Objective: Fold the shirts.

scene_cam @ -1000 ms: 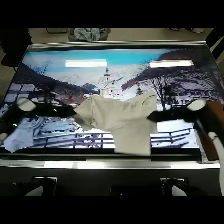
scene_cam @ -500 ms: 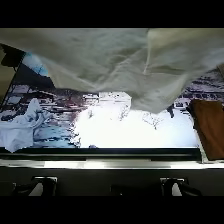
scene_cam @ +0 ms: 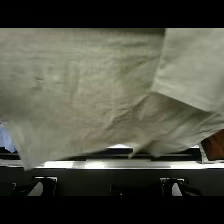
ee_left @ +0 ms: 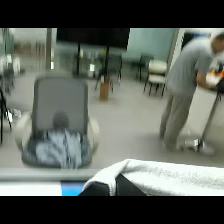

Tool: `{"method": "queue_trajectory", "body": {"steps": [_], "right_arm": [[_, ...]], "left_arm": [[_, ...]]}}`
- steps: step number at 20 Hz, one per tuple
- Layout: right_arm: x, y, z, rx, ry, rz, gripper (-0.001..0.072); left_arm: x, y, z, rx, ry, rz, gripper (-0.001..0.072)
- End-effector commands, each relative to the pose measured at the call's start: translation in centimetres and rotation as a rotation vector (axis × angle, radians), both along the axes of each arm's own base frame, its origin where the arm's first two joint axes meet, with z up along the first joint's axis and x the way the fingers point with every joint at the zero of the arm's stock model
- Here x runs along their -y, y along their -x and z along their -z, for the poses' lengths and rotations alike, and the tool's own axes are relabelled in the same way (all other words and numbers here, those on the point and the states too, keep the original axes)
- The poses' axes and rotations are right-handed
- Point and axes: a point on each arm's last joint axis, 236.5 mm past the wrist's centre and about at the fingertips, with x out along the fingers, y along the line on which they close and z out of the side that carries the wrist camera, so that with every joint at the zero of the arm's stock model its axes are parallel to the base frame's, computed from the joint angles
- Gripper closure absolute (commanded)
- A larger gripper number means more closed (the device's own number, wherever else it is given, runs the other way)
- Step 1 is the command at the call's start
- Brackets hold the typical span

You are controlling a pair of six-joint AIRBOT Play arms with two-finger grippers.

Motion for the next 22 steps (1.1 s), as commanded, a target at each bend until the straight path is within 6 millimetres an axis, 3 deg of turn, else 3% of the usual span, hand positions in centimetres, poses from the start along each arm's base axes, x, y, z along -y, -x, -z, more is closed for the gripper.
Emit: {"method": "queue_trajectory", "body": {"steps": [1,4,6,9,11,14,17,20,22], "right_arm": [[1.6,-6.5,11.7,-0.448,-0.081,-0.052,0.0662],[2.1,-12.4,24.3,-0.87,-0.195,-0.161,0.0662],[0.7,-16.9,32.4,-1.064,-0.252,-0.226,0.0662],[-3.1,-24.4,42.8,-1.146,-0.333,-0.28,0.0662],[-5.0,-28.3,46.9,-1.104,-0.389,-0.294,0.0662],[-5.0,-33.2,49.3,-0.966,-0.454,-0.253,0.0662],[-3.6,-35.7,49.5,-0.867,-0.457,-0.2,0.0662],[-3.3,-35.3,48.8,-0.869,-0.459,-0.203,0.0662],[-3.3,-32.6,48.0,-0.963,-0.432,-0.238,0.0662]], "left_arm": [[-1.6,-7.5,9.8,-0.318,-0.023,0.025,0.0665],[-3.2,-14.3,24.8,-0.702,0.004,0.081,0.0666],[-4.0,-17.3,34.5,-0.904,0.047,0.104,0.0666],[-4.7,-20.1,45.8,-1.124,0.122,0.119,0.0666],[-5.0,-21.9,50.3,-1.166,0.168,0.109,0.0666],[-5.5,-25.0,54.0,-1.123,0.236,0.067,0.0665],[-6.4,-28.0,54.6,-1.021,0.274,0.012,0.0665],[-6.6,-29.0,53.1,-0.978,0.27,0.009,0.0665],[-5.5,-27.2,52.1,-1.052,0.244,0.087,0.0665]]}}
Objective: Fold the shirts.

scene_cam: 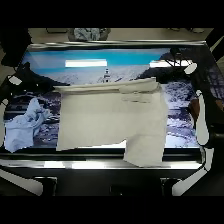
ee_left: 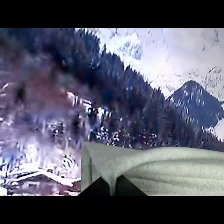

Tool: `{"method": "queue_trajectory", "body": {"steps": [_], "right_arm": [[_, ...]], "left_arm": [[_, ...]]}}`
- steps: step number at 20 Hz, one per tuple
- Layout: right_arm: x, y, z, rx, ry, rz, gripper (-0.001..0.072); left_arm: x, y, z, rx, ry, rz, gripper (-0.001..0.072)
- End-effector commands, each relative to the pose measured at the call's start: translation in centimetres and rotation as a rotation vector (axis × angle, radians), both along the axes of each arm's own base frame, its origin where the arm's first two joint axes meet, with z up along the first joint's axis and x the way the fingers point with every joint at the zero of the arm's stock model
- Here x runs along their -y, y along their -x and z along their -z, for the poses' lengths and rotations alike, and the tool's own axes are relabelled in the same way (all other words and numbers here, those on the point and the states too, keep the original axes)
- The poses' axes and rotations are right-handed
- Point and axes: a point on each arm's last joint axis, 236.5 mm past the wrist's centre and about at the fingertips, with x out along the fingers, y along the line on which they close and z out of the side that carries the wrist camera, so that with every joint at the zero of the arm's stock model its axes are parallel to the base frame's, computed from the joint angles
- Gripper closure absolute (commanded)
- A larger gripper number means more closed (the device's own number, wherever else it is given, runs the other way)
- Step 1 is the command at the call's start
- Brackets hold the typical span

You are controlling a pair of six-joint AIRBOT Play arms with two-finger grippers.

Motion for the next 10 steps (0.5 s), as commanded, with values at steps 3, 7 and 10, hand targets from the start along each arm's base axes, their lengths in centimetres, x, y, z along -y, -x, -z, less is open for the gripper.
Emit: {"method": "queue_trajectory", "body": {"steps": [3,7,10], "right_arm": [[2.4,9.3,1.4,-0.338,0.138,-0.15,0.0661],[2.1,15.7,6.1,-0.638,0.148,-0.22,0.0662],[1.7,17.9,7.8,-0.735,0.118,-0.215,0.0662]], "left_arm": [[3.1,7.5,0.6,-0.288,0.065,0.226,0.0665],[2.3,14.4,5.3,-0.567,-0.008,0.287,0.0666],[2.5,15.3,6.1,-0.599,0.005,0.29,0.0666]]}}
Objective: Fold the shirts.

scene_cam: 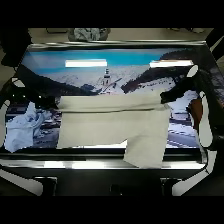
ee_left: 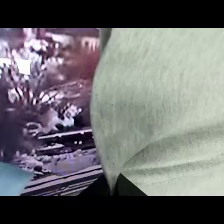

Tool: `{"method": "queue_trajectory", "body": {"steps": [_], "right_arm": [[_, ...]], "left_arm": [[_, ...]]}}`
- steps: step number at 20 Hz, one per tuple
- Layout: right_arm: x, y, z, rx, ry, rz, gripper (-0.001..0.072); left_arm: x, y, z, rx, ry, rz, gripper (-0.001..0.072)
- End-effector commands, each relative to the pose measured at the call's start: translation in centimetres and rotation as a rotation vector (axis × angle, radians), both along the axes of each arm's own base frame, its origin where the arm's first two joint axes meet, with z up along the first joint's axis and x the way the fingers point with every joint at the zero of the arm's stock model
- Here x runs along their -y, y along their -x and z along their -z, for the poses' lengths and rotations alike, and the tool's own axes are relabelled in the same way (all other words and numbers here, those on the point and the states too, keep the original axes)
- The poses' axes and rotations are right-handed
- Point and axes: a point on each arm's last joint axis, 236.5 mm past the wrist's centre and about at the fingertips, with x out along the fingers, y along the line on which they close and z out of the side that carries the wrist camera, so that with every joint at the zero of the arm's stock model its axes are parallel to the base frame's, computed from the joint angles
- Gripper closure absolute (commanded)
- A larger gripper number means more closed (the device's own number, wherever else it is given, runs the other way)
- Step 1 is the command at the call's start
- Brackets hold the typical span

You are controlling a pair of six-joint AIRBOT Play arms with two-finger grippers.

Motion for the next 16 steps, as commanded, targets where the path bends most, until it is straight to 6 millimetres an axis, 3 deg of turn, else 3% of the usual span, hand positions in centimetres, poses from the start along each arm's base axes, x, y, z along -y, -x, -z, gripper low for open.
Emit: {"method": "queue_trajectory", "body": {"steps": [1,5,6,7,8,10,13,14,16], "right_arm": [[-0.1,4.0,1.7,-0.173,-0.003,-0.005,0.0662],[-0.4,3.9,2.3,-0.172,-0.014,0.029,0.0657],[-0.5,3.5,2.3,-0.161,-0.017,0.045,0.0533],[-0.5,3.1,1.8,-0.143,-0.024,0.049,0.0268],[0.0,3.0,0.8,-0.125,-0.024,0.03,0.0183],[2.0,3.9,-2.4,-0.102,-0.022,0.008,0.0175],[6.7,7.6,-6.2,-0.133,-0.025,0.095,0.0167],[7.8,9.1,-6.7,-0.152,-0.017,0.124,0.0168],[8.7,11.7,-6.1,-0.158,0.005,0.162,0.0168]], "left_arm": [[-0.1,2.8,1.2,-0.109,-0.011,0.031,0.0666],[0.8,2.9,2.1,-0.144,0.001,0.012,0.0653],[1.3,2.9,2.0,-0.144,0.02,0.008,0.0514],[1.7,2.8,1.6,-0.142,0.044,0.003,0.0276],[1.5,2.8,0.9,-0.141,0.052,0.003,0.024],[0.6,3.1,-1.4,-0.126,0.053,0.0,0.0238],[-1.1,4.8,-4.5,-0.089,0.041,-0.049,0.0237],[-1.1,6.3,-4.5,-0.1,0.041,-0.062,0.0238],[-0.3,11.3,-2.0,-0.154,0.042,-0.077,0.0238]]}}
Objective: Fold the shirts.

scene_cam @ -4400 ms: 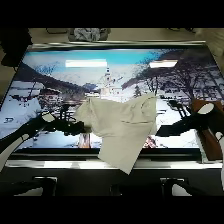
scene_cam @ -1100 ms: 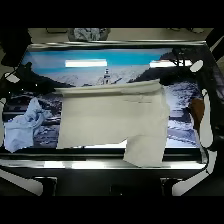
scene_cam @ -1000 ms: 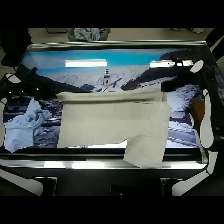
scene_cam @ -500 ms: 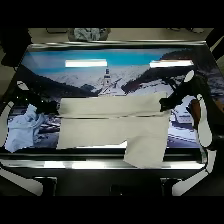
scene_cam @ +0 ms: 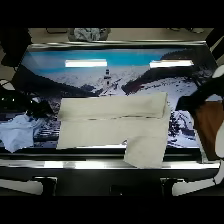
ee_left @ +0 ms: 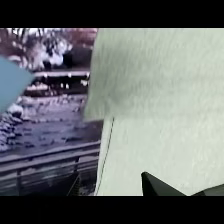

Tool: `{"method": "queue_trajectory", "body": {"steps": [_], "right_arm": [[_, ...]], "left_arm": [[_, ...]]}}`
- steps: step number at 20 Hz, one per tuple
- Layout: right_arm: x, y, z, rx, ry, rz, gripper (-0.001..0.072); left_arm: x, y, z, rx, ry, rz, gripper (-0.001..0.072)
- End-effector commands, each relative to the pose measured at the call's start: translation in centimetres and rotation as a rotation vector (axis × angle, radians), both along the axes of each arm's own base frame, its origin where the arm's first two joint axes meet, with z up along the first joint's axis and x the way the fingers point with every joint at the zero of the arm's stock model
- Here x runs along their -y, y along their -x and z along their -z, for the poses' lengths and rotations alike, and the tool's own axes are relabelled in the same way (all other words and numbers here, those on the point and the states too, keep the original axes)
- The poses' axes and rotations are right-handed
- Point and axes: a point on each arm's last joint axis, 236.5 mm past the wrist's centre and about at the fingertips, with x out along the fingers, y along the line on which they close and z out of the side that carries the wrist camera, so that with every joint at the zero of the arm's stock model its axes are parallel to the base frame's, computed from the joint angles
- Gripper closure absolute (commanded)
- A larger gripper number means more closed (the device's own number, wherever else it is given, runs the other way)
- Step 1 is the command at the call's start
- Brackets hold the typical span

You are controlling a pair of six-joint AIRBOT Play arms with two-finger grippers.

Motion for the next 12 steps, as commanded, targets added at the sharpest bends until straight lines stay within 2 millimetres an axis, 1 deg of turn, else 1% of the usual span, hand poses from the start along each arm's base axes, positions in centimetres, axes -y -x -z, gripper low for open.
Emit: {"method": "queue_trajectory", "body": {"steps": [1,2,3,4,5,6,7,10,11,12], "right_arm": [[1.4,4.7,-0.2,-0.025,0.015,0.043,0.0168],[0.8,5.8,0.8,-0.025,0.008,0.037,0.0168],[0.0,6.5,1.6,-0.024,-0.01,0.036,0.0168],[-0.5,7.3,2.3,-0.028,-0.021,0.033,0.0168],[-0.8,8.0,2.8,-0.037,-0.025,0.033,0.0168],[-1.0,8.5,3.1,-0.045,-0.027,0.024,0.0168],[-1.1,8.9,3.2,-0.052,-0.032,0.013,0.0168],[-1.3,9.4,3.7,-0.053,-0.032,0.01,0.0168],[-1.5,9.9,4.1,-0.055,-0.034,0.005,0.0168],[-1.9,10.7,4.6,-0.06,-0.037,0.0,0.0166]], "left_arm": [[1.0,7.0,2.6,-0.053,0.001,-0.034,0.0238],[1.9,9.7,4.4,-0.073,0.006,-0.03,0.024],[2.5,11.9,5.7,-0.087,0.006,-0.04,0.0241],[3.0,13.5,6.9,-0.097,0.001,-0.054,0.0241],[3.3,14.5,7.7,-0.103,0.001,-0.059,0.0242],[3.8,15.0,8.2,-0.1,0.017,-0.063,0.0246],[4.2,14.9,8.4,-0.093,0.028,-0.078,0.0251],[4.9,13.5,8.4,-0.049,0.052,-0.119,0.0254],[5.3,13.2,8.4,-0.04,0.058,-0.121,0.0264],[5.8,13.2,8.4,-0.041,0.063,-0.11,0.0361]]}}
